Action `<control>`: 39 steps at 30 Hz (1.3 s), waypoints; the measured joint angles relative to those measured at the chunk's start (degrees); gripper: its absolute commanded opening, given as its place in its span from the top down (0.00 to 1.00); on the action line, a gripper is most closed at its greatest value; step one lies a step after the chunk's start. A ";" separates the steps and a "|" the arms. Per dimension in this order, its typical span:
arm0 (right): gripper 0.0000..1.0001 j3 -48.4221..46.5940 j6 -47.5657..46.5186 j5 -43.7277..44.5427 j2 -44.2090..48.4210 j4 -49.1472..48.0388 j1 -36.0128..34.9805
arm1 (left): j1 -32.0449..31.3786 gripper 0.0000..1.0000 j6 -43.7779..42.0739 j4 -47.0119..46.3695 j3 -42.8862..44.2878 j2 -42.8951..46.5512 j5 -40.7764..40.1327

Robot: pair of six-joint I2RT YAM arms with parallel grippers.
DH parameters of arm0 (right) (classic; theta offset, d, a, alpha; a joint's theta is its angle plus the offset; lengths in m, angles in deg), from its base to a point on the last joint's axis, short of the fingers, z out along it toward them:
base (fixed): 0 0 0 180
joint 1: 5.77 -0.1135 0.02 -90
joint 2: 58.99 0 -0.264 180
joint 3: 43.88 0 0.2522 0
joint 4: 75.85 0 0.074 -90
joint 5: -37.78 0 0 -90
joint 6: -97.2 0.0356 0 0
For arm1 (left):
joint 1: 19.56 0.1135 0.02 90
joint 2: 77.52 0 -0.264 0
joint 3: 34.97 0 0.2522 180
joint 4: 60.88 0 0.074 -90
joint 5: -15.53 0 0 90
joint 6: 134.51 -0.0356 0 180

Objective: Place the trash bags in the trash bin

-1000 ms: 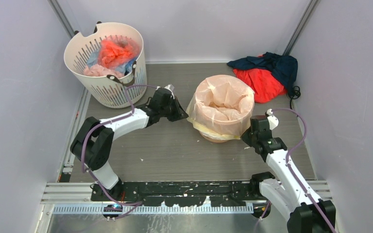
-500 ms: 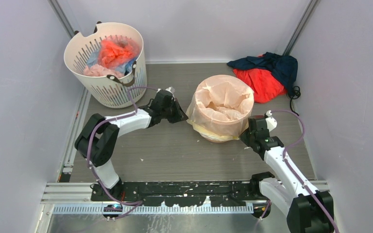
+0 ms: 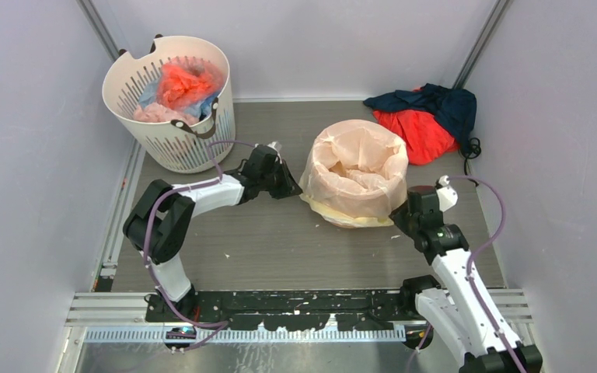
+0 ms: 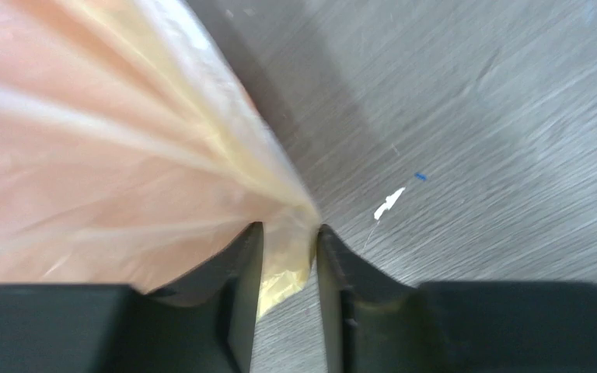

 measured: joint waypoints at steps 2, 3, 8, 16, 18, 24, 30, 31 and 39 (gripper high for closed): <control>0.38 -3.82 -1.20 1.20 1.68 2.97 0.00 | 0.00 0.89 -0.09 0.15 0.04 0.28 0.68; 0.31 -6.23 -2.08 2.03 2.58 4.42 0.00 | -0.02 0.87 -0.13 0.44 0.17 0.50 1.03; 0.14 -18.03 -6.71 5.84 4.94 10.34 0.00 | 0.00 0.71 -0.42 2.01 1.20 2.64 2.12; 0.76 -37.51 -18.51 3.02 -2.69 13.20 0.11 | 0.07 0.64 -1.25 5.05 3.91 6.27 2.64; 0.82 -41.72 -20.92 -1.07 -8.17 12.55 0.11 | 0.22 0.62 -1.84 6.10 3.93 6.97 2.60; 0.99 -50.58 -26.91 -13.94 -24.24 10.78 -1.22 | 0.76 0.62 -2.29 8.59 4.24 9.16 2.43; 0.99 -54.93 -31.91 -17.07 -35.69 11.17 -8.31 | 1.05 0.63 -2.45 9.22 5.70 9.07 2.49; 0.99 -54.93 -32.30 -17.09 -36.61 11.37 -9.40 | 1.05 0.63 -2.45 9.16 5.86 9.03 2.56; 0.99 -54.10 -33.33 -16.96 -43.67 11.69 -13.14 | 1.05 0.64 -2.45 8.68 6.29 6.73 3.21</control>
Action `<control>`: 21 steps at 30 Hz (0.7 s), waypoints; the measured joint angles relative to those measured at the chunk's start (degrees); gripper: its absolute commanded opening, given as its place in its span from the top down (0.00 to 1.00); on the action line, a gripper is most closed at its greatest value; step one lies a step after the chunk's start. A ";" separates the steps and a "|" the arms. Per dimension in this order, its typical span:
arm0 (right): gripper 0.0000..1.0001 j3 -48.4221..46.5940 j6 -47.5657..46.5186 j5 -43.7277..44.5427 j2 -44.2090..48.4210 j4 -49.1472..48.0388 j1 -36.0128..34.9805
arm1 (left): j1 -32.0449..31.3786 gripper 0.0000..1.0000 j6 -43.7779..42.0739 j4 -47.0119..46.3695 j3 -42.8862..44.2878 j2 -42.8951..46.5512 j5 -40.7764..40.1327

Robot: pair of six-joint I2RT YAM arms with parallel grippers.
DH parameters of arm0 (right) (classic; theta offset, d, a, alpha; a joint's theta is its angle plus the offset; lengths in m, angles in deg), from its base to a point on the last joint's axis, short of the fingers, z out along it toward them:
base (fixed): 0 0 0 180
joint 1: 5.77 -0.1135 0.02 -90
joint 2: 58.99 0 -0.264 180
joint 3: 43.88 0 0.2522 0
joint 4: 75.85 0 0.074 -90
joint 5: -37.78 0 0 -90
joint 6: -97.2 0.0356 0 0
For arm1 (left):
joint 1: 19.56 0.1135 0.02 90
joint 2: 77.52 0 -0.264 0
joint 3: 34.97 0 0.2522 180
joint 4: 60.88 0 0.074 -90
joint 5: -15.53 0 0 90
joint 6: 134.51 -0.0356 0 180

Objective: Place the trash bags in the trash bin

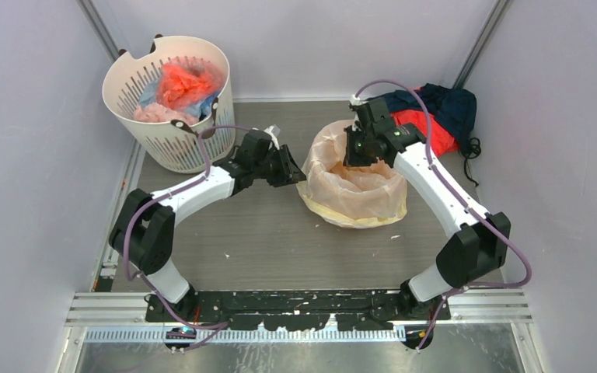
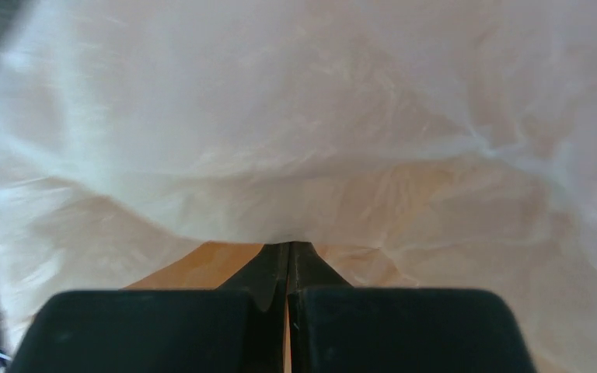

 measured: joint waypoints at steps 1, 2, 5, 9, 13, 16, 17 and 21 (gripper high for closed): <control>0.99 0.81 0.00 0.15 -0.74 0.09 0.00 | 0.00 0.64 -0.02 0.11 0.00 -0.22 -0.02; 0.99 1.73 0.02 0.31 -1.18 0.44 0.00 | 0.00 0.64 -0.04 0.17 0.00 -0.33 -0.04; 0.99 4.09 0.04 1.03 -1.62 2.43 0.00 | 0.00 0.64 -0.17 0.22 0.00 -0.37 -0.20; 0.99 4.33 -0.02 1.68 -2.45 4.52 0.00 | 0.00 0.64 -0.57 0.20 0.00 -0.37 -0.31; 0.99 4.35 -0.07 2.64 -5.49 5.31 0.00 | 0.00 0.64 -0.63 0.07 0.00 -0.42 -0.42; 0.99 5.33 -0.04 2.82 -7.67 5.09 -0.02 | 0.00 0.64 -0.63 -0.02 0.04 -0.61 -0.39; 0.99 6.40 -0.02 2.84 -8.13 4.70 -0.07 | 0.00 0.64 -0.66 -0.02 0.11 -0.72 -0.39; 0.99 10.80 0.07 2.95 -8.50 3.82 -0.31 | 0.00 0.65 -0.72 -0.02 0.83 -1.20 -0.39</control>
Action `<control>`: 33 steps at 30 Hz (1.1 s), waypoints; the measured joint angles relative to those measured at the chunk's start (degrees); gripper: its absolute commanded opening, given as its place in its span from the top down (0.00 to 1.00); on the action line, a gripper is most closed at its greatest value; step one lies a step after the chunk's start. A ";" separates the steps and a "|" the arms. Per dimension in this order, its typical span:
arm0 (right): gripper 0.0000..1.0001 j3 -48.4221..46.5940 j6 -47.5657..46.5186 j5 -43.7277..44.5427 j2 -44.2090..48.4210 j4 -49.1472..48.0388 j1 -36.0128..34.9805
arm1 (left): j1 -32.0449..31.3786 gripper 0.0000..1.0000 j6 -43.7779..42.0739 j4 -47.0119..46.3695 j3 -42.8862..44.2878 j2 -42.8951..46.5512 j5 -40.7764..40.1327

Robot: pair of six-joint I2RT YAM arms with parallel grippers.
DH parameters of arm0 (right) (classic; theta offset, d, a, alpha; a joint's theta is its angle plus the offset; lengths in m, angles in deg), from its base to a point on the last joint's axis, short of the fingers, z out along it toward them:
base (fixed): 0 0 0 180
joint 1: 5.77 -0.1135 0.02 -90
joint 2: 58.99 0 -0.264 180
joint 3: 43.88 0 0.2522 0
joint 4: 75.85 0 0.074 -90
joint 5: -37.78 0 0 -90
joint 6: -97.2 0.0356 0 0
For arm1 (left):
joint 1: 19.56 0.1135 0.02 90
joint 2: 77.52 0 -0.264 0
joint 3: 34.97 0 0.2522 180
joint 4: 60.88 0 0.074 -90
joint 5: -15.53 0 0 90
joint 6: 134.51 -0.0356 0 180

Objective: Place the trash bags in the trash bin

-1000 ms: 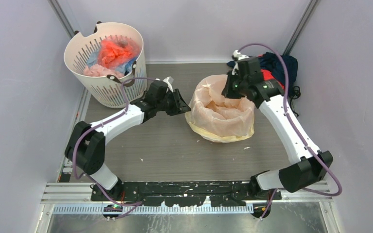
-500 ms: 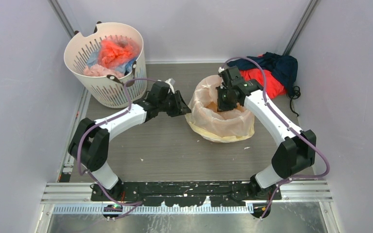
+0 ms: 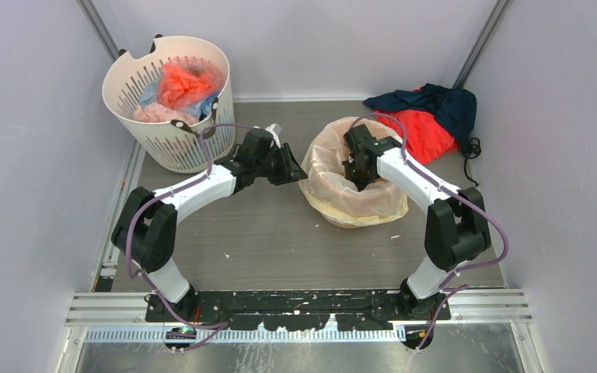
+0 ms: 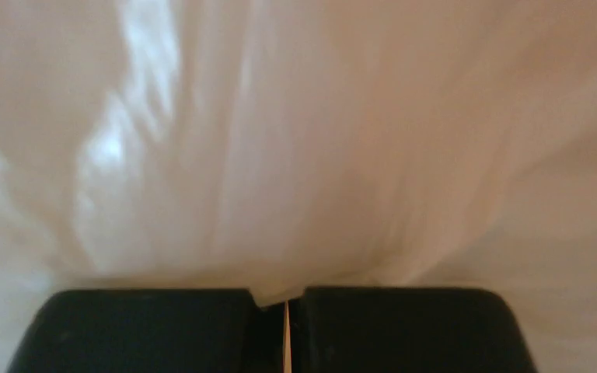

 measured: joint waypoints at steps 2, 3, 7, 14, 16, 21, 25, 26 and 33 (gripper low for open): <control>0.99 1.75 0.15 -0.11 -0.07 -0.61 -0.15 | 0.00 0.66 0.02 -0.20 0.46 -0.35 0.02; 0.99 2.51 0.24 -0.42 -0.17 -1.14 -0.24 | 0.00 0.67 0.07 -0.28 0.52 -0.48 0.02; 0.99 4.28 0.72 -0.96 -0.61 -3.02 -0.66 | 0.00 0.67 0.20 -0.83 0.52 -1.29 0.09; 0.99 7.56 1.42 -1.60 -2.93 -5.70 -1.25 | 0.00 0.68 1.16 -1.40 0.52 -1.99 0.33; 0.99 8.02 1.46 -1.62 -4.02 -6.01 -1.25 | 0.00 0.68 1.25 -1.57 0.52 -1.99 0.35; 0.99 8.55 1.90 -1.51 -6.49 -6.84 -1.25 | -0.04 0.68 1.44 -1.75 0.52 -1.99 0.48; 0.99 8.90 2.78 -1.51 -6.97 -7.21 -1.27 | -0.44 0.69 1.57 -1.73 0.52 -1.51 0.66; 0.99 8.90 2.97 -1.51 -7.06 -7.32 -1.25 | -0.55 0.69 1.64 -1.73 0.46 -1.27 0.72; 0.99 8.90 3.43 -1.51 -7.54 -7.72 -1.33 | -2.93 0.69 3.96 -2.64 -3.13 3.45 1.33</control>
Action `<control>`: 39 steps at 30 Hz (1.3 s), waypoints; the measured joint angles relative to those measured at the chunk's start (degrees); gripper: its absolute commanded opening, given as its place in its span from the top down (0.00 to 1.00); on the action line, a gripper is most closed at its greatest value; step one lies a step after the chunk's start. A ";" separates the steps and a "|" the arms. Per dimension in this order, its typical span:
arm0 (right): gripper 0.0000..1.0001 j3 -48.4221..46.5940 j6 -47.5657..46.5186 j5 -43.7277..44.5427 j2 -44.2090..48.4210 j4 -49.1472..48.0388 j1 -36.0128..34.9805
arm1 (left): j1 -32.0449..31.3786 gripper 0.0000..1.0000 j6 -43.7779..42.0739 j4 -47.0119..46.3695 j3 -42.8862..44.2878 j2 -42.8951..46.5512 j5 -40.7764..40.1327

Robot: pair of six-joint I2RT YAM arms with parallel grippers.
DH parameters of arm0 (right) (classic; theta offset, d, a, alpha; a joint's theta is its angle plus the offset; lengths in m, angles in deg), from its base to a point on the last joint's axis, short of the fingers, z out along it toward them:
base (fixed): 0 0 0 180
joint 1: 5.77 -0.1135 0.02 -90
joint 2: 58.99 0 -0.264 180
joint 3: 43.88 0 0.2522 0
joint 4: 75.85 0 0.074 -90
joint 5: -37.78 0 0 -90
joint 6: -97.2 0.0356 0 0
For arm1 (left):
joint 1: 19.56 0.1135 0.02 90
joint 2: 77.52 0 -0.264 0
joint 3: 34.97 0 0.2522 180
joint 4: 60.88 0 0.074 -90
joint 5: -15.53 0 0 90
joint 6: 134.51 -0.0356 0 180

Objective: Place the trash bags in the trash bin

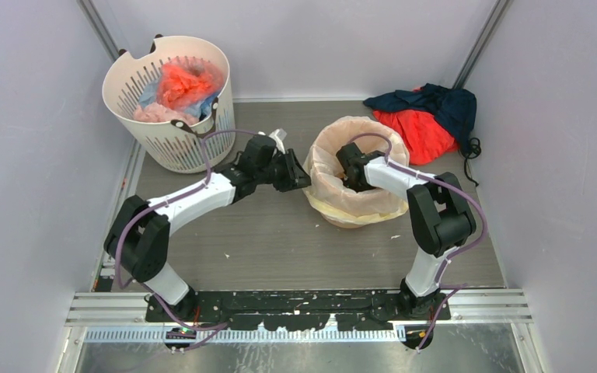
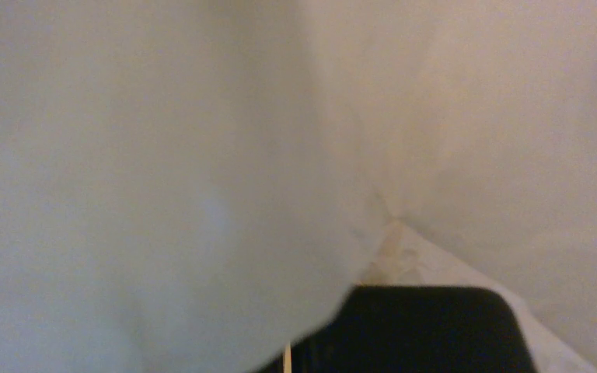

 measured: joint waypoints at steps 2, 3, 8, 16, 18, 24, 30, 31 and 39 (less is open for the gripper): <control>0.99 0.00 0.09 0.02 -0.02 -0.02 -0.11 | -1.68 0.69 0.31 -0.22 0.02 0.61 -0.09; 0.99 0.00 0.17 0.02 -0.02 0.00 -0.15 | -2.73 0.69 0.35 -0.17 0.02 0.74 -0.20; 0.99 -0.24 0.42 0.04 -0.02 0.09 -0.24 | -7.52 0.69 0.68 -0.02 0.02 0.74 -0.74; 0.99 -0.96 0.85 0.02 -0.02 0.15 -0.26 | -12.87 0.83 0.61 0.39 0.02 -1.03 -3.28; 0.99 -1.01 0.90 0.02 -0.02 0.17 -0.26 | -13.90 0.91 0.39 0.63 0.02 -1.16 -4.44; 0.99 -1.03 0.98 0.04 -0.02 0.11 -0.26 | -15.52 1.00 -0.83 1.77 0.02 -2.80 -8.72; 0.99 -0.94 1.03 0.02 -0.02 -0.26 -0.26 | -15.61 1.00 -1.62 1.70 -0.46 -8.04 -12.39; 0.99 -0.90 1.03 0.02 -0.02 -0.37 -0.26 | -15.61 1.00 -1.68 1.70 -0.79 -8.98 -12.87; 0.99 -0.63 1.05 0.04 -0.02 -0.68 -0.26 | -14.69 1.00 -1.70 1.40 -2.43 -13.42 -13.94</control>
